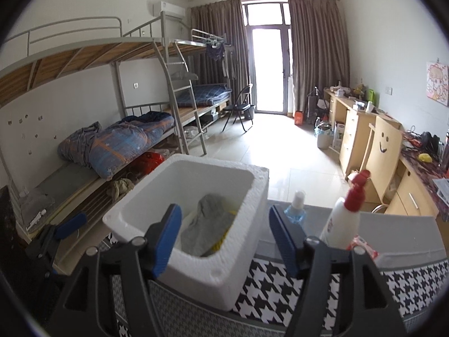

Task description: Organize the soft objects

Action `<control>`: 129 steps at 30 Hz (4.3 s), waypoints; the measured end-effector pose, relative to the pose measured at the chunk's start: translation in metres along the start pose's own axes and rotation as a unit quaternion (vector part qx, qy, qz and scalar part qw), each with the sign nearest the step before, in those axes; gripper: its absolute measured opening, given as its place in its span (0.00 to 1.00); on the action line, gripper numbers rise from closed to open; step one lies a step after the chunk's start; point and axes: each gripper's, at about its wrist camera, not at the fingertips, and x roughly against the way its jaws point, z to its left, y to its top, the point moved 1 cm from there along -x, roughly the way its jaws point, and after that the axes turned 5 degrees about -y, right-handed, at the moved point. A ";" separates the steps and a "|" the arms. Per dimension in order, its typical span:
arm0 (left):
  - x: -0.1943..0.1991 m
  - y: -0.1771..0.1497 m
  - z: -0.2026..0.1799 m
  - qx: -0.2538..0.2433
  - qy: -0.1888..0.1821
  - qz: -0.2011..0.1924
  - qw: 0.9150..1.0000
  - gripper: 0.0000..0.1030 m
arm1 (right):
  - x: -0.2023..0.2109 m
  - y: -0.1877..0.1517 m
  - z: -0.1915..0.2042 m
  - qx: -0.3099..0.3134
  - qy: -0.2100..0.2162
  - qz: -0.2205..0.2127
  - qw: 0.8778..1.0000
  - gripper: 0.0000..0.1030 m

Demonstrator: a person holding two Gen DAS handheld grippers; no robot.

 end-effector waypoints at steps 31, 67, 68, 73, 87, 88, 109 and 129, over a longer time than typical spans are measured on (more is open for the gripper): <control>0.090 -0.030 -0.049 -0.022 -0.034 -0.040 0.998 0.99 | 0.094 -0.077 -0.021 -0.030 0.009 -0.080 0.996 0.89; 0.161 -0.088 -0.060 -0.005 0.001 -0.087 0.996 0.99 | 0.177 -0.183 -0.014 -0.011 -0.003 -0.172 0.985 1.00; 0.162 -0.090 -0.059 -0.005 0.005 -0.089 0.996 0.99 | 0.177 -0.184 -0.015 -0.012 -0.004 -0.171 0.985 1.00; 0.167 -0.100 -0.065 -0.031 0.011 -0.106 0.994 0.99 | 0.176 -0.193 -0.013 -0.015 -0.009 -0.165 0.986 1.00; 0.168 -0.133 -0.070 -0.056 -0.007 -0.094 0.994 0.99 | 0.182 -0.216 -0.001 -0.006 -0.016 -0.177 0.984 1.00; 0.169 -0.135 -0.070 -0.057 -0.006 -0.093 0.994 0.99 | 0.182 -0.218 -0.001 -0.007 -0.018 -0.177 0.984 1.00; 0.176 -0.143 -0.065 -0.056 -0.007 -0.083 0.995 0.99 | 0.192 -0.236 -0.008 -0.041 -0.062 -0.195 0.978 1.00; 0.174 -0.143 -0.062 -0.052 -0.002 -0.087 0.995 0.99 | 0.190 -0.235 -0.010 -0.037 -0.071 -0.190 0.978 1.00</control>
